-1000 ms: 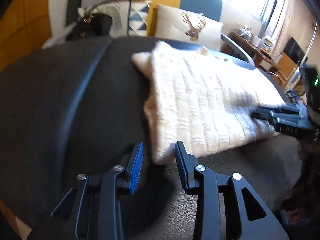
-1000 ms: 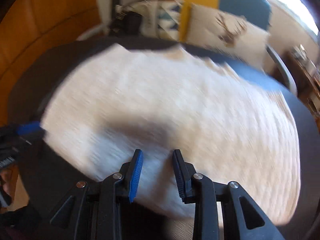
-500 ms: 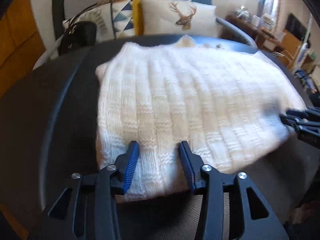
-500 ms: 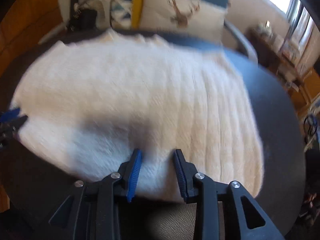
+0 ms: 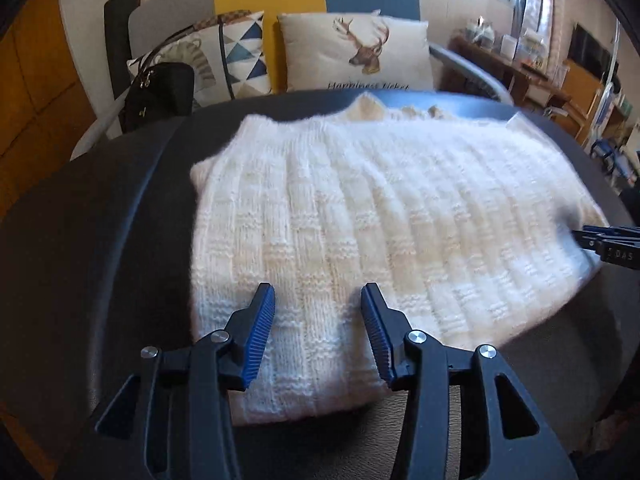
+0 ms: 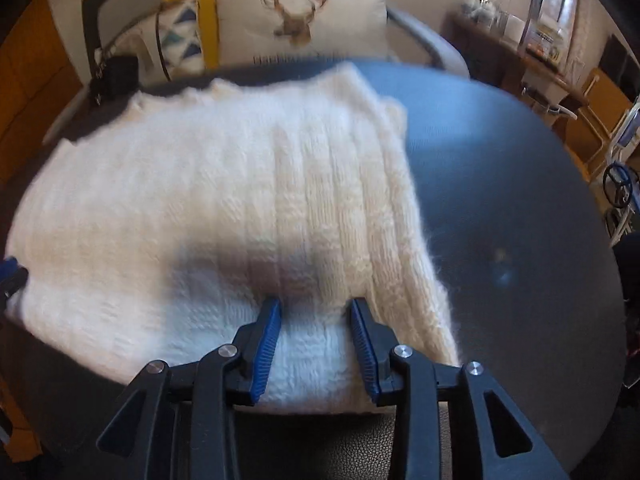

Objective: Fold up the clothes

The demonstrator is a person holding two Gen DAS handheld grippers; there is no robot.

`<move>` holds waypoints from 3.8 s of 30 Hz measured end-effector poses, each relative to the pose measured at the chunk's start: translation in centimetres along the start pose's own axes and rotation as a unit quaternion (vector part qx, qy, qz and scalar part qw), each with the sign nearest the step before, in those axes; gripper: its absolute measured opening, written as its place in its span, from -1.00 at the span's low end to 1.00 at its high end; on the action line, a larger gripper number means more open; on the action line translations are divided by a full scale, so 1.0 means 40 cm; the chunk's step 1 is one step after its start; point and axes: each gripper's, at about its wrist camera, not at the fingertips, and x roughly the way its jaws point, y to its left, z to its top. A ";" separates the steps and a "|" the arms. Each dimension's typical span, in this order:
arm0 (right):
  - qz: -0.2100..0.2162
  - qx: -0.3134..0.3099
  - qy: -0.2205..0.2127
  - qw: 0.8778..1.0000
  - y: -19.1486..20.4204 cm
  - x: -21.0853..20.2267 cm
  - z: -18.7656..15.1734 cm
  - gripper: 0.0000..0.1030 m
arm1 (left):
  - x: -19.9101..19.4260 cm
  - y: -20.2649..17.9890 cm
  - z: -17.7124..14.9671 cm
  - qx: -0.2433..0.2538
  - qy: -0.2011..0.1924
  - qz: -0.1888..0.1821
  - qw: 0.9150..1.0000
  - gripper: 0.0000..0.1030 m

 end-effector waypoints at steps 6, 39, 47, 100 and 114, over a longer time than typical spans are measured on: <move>0.008 -0.012 -0.059 0.998 0.033 -0.071 0.041 -0.30 | -0.033 0.024 0.033 -0.015 -0.041 -0.009 0.999 -0.07; 0.001 0.035 -0.058 0.998 -0.046 0.040 0.249 -0.28 | 0.092 0.138 0.204 -0.050 -0.053 0.047 0.996 0.16; 0.027 0.026 -0.028 0.999 -0.080 0.132 0.340 -0.26 | 0.190 0.131 0.270 -0.023 -0.010 0.066 0.997 0.16; 0.031 -0.121 -0.045 0.991 0.194 0.263 0.461 -0.21 | 0.322 0.042 0.487 -0.027 -0.016 -0.065 0.997 0.37; 0.130 -0.153 -0.057 0.978 0.318 0.210 0.462 -0.15 | 0.306 0.105 0.491 -0.035 -0.002 -0.027 0.999 0.37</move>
